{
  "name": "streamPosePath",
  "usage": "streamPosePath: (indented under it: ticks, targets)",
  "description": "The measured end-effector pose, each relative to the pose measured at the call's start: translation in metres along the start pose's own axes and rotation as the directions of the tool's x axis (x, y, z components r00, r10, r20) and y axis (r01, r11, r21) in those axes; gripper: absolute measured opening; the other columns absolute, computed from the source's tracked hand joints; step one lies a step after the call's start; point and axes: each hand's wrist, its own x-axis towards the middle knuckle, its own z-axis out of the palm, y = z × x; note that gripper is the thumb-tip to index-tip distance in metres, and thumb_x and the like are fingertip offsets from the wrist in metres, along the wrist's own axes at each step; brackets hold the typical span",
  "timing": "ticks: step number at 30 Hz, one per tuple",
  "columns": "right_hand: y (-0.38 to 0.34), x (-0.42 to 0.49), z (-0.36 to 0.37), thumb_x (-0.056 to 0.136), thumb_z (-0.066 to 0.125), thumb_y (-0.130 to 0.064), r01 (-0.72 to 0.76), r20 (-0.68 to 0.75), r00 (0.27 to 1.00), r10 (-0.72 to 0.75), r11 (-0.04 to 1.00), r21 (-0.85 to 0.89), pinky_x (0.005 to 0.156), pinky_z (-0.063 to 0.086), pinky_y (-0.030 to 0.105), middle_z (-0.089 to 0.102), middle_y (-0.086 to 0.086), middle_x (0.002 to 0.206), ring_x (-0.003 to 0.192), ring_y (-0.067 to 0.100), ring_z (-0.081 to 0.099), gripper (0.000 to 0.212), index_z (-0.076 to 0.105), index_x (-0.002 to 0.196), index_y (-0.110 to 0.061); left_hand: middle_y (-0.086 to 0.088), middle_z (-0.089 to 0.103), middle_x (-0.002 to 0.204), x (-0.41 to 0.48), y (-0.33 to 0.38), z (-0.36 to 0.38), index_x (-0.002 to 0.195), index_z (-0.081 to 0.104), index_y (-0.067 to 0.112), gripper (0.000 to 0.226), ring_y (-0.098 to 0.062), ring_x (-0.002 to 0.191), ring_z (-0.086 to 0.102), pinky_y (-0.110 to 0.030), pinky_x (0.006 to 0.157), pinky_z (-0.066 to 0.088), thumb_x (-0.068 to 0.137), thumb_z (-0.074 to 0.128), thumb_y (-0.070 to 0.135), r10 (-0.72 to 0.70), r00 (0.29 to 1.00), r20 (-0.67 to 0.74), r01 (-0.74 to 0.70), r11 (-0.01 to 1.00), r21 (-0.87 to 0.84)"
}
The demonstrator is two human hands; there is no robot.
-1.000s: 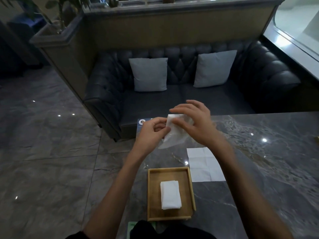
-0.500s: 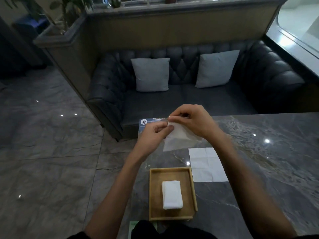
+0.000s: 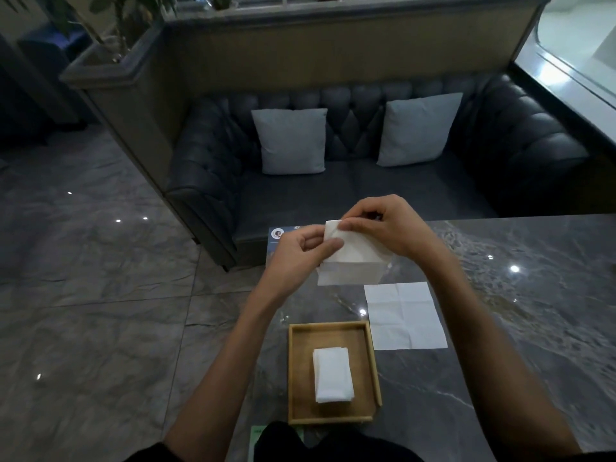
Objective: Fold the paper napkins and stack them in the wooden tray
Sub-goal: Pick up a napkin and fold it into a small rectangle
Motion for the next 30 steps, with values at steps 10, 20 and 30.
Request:
streamPosePath:
  ticks: [10, 20, 30]
  targets:
    - [0.020, -0.015, 0.002, 0.096, 0.066, -0.028, -0.042, -0.075, 0.995, 0.062, 0.967, 0.250, 0.070, 0.052, 0.017, 0.071, -0.018, 0.093, 0.086, 0.001, 0.067, 0.010, 0.073, 0.102, -0.027, 0.001, 0.080, 0.093, 0.005, -0.002, -0.002, 0.104, 0.076, 0.018, 0.013, -0.010, 0.085, 0.074, -0.023, 0.068, 0.056, 0.096, 0.067, 0.020, 0.019, 0.995, -0.099, -0.023, 0.999, -0.038]
    - [0.033, -0.037, 0.023, 0.095, 0.067, -0.027, -0.217, -0.009, 0.959, 0.282, 0.758, 0.615, 0.071, 0.060, 0.022, 0.079, -0.006, 0.102, 0.093, 0.013, 0.076, 0.015, 0.072, 0.108, -0.026, -0.003, 0.080, 0.098, 0.006, -0.003, -0.010, 0.106, 0.074, 0.027, 0.014, -0.019, 0.088, 0.077, -0.027, 0.069, 0.060, 0.097, 0.064, 0.024, -0.024, 0.997, -0.070, 0.017, 0.995, -0.102]
    - [0.032, -0.039, 0.020, 0.094, 0.069, -0.018, -0.228, 0.026, 0.963, 0.268, 0.756, 0.613, 0.070, 0.059, 0.019, 0.077, -0.016, 0.104, 0.097, 0.008, 0.074, 0.022, 0.068, 0.107, -0.034, -0.001, 0.080, 0.099, 0.006, -0.003, -0.010, 0.113, 0.069, 0.019, 0.021, -0.016, 0.089, 0.077, -0.025, 0.070, 0.060, 0.096, 0.064, 0.008, -0.037, 0.998, -0.058, 0.033, 0.998, -0.061]
